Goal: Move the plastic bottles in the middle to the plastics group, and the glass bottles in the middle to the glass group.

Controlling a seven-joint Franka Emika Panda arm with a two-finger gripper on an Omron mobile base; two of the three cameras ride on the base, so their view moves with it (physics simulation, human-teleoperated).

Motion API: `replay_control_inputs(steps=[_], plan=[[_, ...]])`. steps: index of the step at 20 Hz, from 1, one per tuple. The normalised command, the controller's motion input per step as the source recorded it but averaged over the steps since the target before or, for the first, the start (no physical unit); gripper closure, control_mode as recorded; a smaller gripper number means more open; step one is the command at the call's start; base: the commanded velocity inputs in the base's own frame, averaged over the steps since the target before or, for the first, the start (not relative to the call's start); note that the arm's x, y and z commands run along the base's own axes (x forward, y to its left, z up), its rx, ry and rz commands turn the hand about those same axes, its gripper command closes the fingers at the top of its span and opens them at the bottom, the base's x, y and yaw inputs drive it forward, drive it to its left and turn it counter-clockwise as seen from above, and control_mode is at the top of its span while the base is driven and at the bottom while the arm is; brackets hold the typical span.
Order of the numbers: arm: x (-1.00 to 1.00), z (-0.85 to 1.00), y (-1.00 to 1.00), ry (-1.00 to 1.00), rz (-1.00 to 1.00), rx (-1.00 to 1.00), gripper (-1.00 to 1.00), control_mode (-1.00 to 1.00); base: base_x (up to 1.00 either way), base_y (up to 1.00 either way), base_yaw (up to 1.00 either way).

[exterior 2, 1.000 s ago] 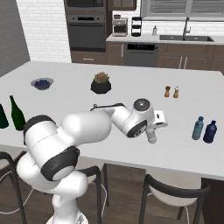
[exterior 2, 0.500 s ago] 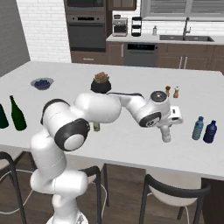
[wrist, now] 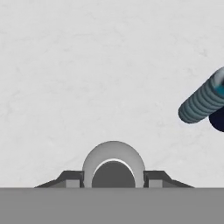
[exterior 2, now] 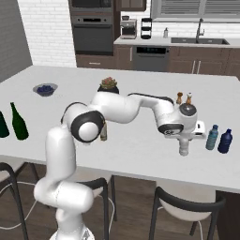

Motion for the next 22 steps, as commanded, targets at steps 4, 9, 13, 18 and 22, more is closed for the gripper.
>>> replay_control_inputs(steps=[4,9,13,18,22], plan=[[0.29,-0.08,-0.3,0.0,-0.04,0.03,1.0,-1.0,0.0,0.0,0.0],[0.27,-0.08,-0.26,0.0,-0.04,0.01,1.0,-1.0,0.0,0.0,0.0],[0.29,-0.11,-0.1,0.0,-0.03,0.0,1.0,-1.0,0.0,0.0,0.0],[0.16,-0.37,0.04,0.0,-0.06,0.0,1.0,-1.0,0.0,0.0,0.0],[0.26,-0.41,0.01,0.0,-0.06,0.0,1.0,-1.0,0.0,0.0,0.0]])
